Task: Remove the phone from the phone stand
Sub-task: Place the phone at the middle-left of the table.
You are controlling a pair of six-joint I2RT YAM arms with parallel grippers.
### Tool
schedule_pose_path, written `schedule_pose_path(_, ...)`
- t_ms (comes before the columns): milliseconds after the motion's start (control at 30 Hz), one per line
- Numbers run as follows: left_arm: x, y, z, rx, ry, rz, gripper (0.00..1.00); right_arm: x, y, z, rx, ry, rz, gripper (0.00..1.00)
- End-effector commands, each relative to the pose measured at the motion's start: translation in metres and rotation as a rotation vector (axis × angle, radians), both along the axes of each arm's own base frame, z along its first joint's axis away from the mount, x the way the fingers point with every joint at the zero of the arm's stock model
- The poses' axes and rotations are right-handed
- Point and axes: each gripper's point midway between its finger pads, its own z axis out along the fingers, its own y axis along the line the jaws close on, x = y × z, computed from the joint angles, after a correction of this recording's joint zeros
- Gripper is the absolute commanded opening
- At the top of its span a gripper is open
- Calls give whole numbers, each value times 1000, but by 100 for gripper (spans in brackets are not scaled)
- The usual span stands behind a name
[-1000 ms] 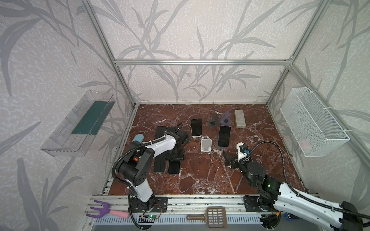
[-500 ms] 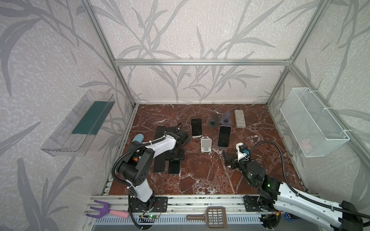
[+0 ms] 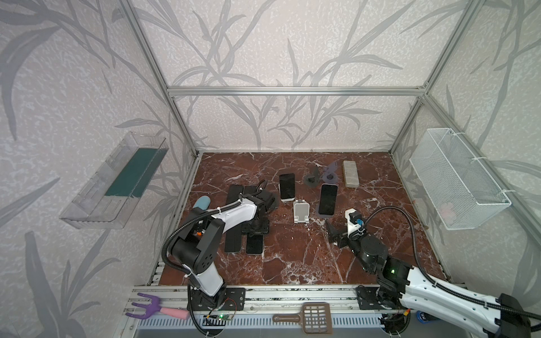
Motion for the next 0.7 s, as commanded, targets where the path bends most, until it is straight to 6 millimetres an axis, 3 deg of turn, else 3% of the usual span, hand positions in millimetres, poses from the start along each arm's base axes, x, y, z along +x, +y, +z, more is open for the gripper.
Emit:
schedule_pose_path(0, -5, 26, -24, 130, 1, 36, 66, 2, -1, 14, 33, -21, -12, 99)
schedule_pose_path(667, -1, 26, -23, 132, -13, 51, 74, 2, 1, 14, 35, -19, -4, 99)
